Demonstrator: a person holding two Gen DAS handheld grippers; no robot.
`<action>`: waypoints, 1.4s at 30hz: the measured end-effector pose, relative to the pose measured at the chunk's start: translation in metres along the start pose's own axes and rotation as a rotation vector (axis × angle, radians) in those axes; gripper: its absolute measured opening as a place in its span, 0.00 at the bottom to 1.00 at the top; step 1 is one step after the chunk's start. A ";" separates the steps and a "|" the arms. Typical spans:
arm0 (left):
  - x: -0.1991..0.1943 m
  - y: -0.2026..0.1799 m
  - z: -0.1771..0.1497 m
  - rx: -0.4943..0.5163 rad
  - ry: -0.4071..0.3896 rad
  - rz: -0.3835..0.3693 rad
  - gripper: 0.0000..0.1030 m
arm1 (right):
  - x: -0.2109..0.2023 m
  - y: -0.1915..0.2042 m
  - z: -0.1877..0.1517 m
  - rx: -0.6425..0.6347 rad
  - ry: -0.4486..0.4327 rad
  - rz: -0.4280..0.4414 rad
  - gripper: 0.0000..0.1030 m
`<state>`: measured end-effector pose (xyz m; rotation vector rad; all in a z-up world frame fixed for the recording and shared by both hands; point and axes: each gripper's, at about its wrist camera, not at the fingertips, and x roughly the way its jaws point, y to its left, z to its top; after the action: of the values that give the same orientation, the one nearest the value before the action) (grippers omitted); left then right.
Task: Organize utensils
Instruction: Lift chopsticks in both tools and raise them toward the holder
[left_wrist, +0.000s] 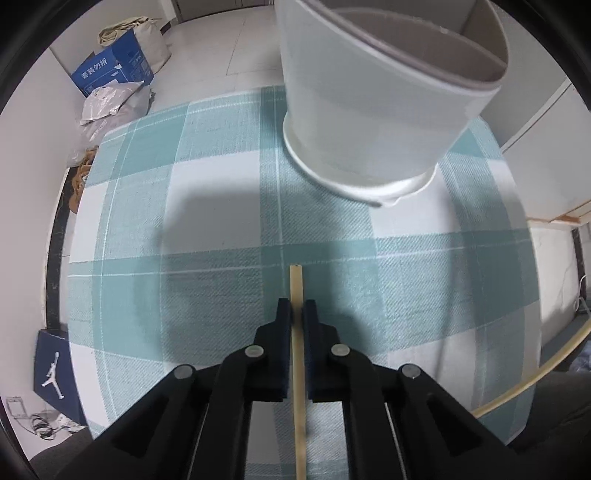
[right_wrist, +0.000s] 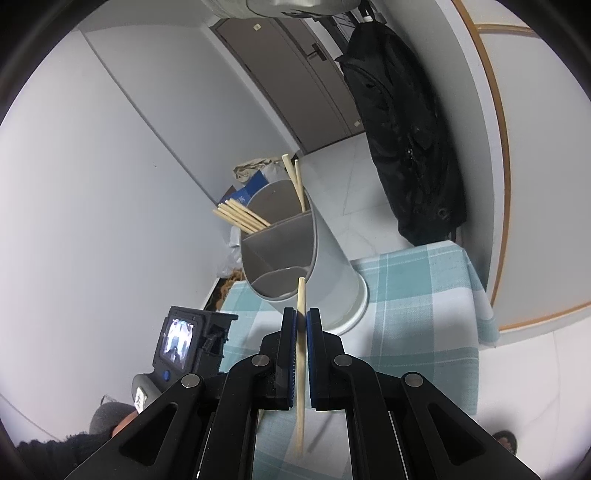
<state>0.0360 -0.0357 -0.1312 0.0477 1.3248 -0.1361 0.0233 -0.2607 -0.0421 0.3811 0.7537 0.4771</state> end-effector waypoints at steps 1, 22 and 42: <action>-0.002 -0.001 0.004 -0.005 -0.011 -0.005 0.02 | 0.000 0.000 0.000 0.000 -0.001 0.001 0.05; -0.103 -0.009 -0.015 0.020 -0.425 -0.071 0.02 | 0.012 0.027 -0.011 -0.074 -0.037 0.005 0.04; -0.141 0.020 -0.007 0.041 -0.485 -0.145 0.00 | 0.010 0.080 -0.007 -0.201 -0.090 0.006 0.04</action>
<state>-0.0010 -0.0048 0.0025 -0.0450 0.8401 -0.2794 0.0025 -0.1883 -0.0128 0.2158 0.6113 0.5323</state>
